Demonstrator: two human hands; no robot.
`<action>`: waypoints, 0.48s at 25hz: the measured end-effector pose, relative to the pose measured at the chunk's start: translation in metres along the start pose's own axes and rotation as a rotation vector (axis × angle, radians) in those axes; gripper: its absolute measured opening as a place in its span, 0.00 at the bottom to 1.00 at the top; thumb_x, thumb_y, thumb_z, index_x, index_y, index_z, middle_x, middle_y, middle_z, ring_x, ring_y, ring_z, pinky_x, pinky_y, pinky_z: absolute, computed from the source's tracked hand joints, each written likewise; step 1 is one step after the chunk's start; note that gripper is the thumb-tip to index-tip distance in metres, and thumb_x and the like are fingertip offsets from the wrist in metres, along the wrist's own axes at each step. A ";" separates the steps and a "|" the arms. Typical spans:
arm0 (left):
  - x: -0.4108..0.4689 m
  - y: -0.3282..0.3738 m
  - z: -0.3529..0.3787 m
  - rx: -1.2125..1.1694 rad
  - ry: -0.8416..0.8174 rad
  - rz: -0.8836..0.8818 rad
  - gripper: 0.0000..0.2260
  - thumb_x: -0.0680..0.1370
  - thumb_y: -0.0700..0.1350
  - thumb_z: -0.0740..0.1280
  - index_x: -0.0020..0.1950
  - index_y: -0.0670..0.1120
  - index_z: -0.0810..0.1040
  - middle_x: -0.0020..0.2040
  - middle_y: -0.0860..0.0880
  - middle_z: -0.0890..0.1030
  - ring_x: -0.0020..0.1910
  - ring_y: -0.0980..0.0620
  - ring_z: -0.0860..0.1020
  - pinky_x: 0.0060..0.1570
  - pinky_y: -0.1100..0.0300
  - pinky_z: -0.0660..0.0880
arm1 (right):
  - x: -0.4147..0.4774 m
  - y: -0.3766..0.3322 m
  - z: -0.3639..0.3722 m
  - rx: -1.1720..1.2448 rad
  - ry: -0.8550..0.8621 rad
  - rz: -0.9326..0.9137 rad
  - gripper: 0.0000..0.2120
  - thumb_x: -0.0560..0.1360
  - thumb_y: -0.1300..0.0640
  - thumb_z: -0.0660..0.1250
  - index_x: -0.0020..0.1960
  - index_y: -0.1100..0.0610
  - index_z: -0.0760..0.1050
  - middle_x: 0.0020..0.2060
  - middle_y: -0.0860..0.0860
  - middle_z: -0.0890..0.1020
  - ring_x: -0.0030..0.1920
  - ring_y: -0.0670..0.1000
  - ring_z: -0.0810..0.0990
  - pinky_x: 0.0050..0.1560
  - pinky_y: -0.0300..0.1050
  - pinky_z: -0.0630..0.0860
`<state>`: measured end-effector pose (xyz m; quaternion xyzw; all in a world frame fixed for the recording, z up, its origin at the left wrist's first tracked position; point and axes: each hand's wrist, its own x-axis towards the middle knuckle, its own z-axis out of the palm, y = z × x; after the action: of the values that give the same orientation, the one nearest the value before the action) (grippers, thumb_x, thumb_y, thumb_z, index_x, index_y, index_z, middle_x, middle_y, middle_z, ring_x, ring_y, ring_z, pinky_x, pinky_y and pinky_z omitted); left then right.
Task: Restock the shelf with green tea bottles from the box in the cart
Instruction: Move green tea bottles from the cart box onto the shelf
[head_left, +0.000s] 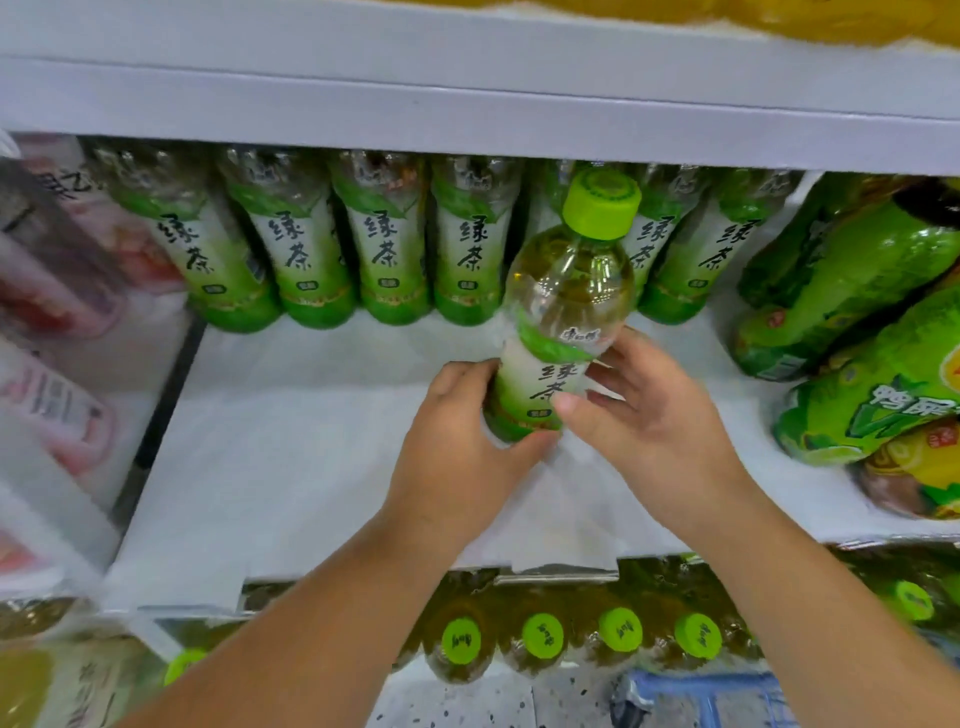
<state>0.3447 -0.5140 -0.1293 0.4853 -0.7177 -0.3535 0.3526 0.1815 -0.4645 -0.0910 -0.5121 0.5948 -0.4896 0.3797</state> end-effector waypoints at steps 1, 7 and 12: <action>-0.002 0.001 -0.004 0.021 -0.010 -0.014 0.21 0.68 0.55 0.79 0.55 0.59 0.75 0.50 0.60 0.73 0.46 0.66 0.73 0.43 0.75 0.69 | -0.001 -0.003 0.008 -0.033 0.004 -0.007 0.23 0.72 0.59 0.76 0.65 0.50 0.76 0.58 0.46 0.84 0.61 0.48 0.81 0.63 0.54 0.76; -0.029 -0.019 -0.060 0.093 0.033 -0.092 0.18 0.69 0.56 0.78 0.54 0.61 0.74 0.49 0.59 0.75 0.48 0.61 0.73 0.41 0.72 0.70 | -0.001 -0.013 0.072 -0.029 -0.003 -0.041 0.22 0.65 0.48 0.78 0.58 0.47 0.82 0.49 0.44 0.87 0.52 0.48 0.85 0.56 0.53 0.81; -0.036 -0.042 -0.108 0.132 0.101 -0.147 0.20 0.72 0.52 0.77 0.60 0.55 0.75 0.51 0.59 0.75 0.49 0.63 0.72 0.46 0.75 0.69 | 0.014 -0.022 0.134 -0.024 -0.063 -0.101 0.20 0.68 0.50 0.76 0.59 0.46 0.81 0.49 0.40 0.86 0.52 0.42 0.84 0.54 0.44 0.81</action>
<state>0.4653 -0.5098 -0.1165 0.5760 -0.6832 -0.3058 0.3287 0.3118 -0.5042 -0.1000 -0.5611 0.5616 -0.4849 0.3669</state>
